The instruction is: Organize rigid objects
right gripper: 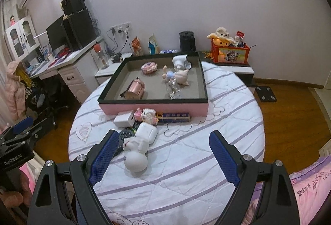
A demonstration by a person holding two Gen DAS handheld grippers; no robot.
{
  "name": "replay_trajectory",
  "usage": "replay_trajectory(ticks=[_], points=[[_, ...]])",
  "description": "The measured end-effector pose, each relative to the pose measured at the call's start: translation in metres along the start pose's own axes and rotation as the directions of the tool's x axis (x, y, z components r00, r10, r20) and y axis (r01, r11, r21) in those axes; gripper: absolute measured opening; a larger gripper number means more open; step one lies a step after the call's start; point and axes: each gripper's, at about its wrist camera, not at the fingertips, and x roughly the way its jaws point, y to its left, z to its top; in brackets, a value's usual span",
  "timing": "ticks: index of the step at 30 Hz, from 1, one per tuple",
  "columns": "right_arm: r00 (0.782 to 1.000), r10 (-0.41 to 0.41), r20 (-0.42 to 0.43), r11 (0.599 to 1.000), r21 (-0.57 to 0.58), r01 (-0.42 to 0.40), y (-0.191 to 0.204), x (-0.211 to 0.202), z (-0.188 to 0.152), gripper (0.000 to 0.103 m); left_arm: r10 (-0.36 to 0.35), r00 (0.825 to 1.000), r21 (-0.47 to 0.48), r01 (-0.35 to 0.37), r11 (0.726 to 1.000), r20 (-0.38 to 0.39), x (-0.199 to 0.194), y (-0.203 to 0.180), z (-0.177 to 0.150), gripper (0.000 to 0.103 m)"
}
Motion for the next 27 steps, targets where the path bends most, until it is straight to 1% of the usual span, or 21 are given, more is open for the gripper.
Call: replay_trajectory(ticks=[5, 10, 15, 19, 21, 24, 27], points=[[0.997, 0.011, -0.072, 1.0, -0.003, -0.011, 0.001, 0.026, -0.014, 0.091, -0.007, 0.998, 0.004, 0.007, 1.0, -0.06, 0.026, 0.005, -0.016, 0.103], [0.989, 0.023, -0.146, 1.0, 0.008, -0.022, 0.002, 0.057, -0.025, 0.091, -0.027, 0.994, 0.031, 0.03, 0.999, -0.104, 0.051, 0.002, -0.03, 0.103], [0.98, 0.051, -0.194, 0.999, 0.012, -0.05, 0.009, 0.078, -0.032, 0.091, -0.016, 0.989, 0.088, 0.029, 0.996, -0.145, 0.075, -0.006, -0.042, 0.103], [0.971, 0.088, -0.224, 0.996, 0.017, -0.086, 0.018, 0.095, -0.036, 0.091, -0.026, 0.986, 0.102, 0.043, 0.994, -0.164, 0.084, -0.008, -0.045, 0.102], [0.967, 0.093, -0.236, 0.996, 0.026, -0.089, 0.019, 0.102, -0.037, 0.09, -0.014, 0.986, 0.109, 0.033, 0.993, -0.164, 0.087, -0.007, -0.044, 0.102], [0.961, 0.112, -0.252, 0.994, 0.045, -0.104, 0.018, 0.111, -0.039, 0.09, -0.024, 0.984, 0.101, 0.042, 0.994, -0.175, 0.093, -0.004, -0.045, 0.102], [0.958, 0.119, -0.261, 0.993, 0.043, -0.111, 0.02, 0.118, -0.04, 0.082, -0.031, 0.982, 0.099, 0.05, 0.994, -0.188, 0.1, -0.004, -0.046, 0.102]])
